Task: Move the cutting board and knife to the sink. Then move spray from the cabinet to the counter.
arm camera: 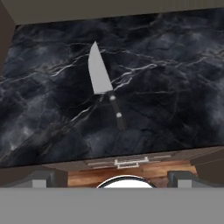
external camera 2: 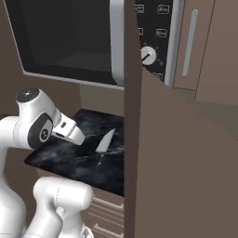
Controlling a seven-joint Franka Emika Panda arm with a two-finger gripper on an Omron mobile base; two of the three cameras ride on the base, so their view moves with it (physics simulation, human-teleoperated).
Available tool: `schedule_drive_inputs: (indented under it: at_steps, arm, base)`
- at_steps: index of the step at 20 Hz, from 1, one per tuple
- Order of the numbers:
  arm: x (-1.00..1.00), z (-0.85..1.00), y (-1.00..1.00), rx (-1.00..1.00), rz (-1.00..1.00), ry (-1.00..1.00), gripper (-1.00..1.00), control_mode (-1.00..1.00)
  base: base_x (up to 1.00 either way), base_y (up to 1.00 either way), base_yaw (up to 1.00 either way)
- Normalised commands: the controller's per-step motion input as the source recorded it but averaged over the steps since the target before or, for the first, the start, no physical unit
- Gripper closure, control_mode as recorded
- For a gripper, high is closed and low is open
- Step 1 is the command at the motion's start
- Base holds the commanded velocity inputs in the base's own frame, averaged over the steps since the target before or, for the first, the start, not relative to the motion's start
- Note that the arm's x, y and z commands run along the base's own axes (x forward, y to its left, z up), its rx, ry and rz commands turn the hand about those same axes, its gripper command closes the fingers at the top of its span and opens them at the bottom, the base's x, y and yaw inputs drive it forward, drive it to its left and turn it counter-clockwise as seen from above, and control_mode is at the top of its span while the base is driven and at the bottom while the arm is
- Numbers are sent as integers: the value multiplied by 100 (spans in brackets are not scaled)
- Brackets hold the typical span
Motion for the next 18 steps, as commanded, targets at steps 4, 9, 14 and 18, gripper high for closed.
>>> schedule_drive_inputs:
  at_steps: [4, 9, 14, 18]
  arm:
    - [0, 0, 0, 0, 0, 0, -100, 100]
    - [0, 0, 0, 0, 0, 0, -100, 100]
    - [0, 0, 0, 0, 0, 0, -100, 100]
    - [0, 0, 0, 0, 0, 0, -100, 100]
  base:
    - [27, 0, 0]
    - [29, 0, 0]
    - [11, 0, -1]
    - [0, 0, 0]
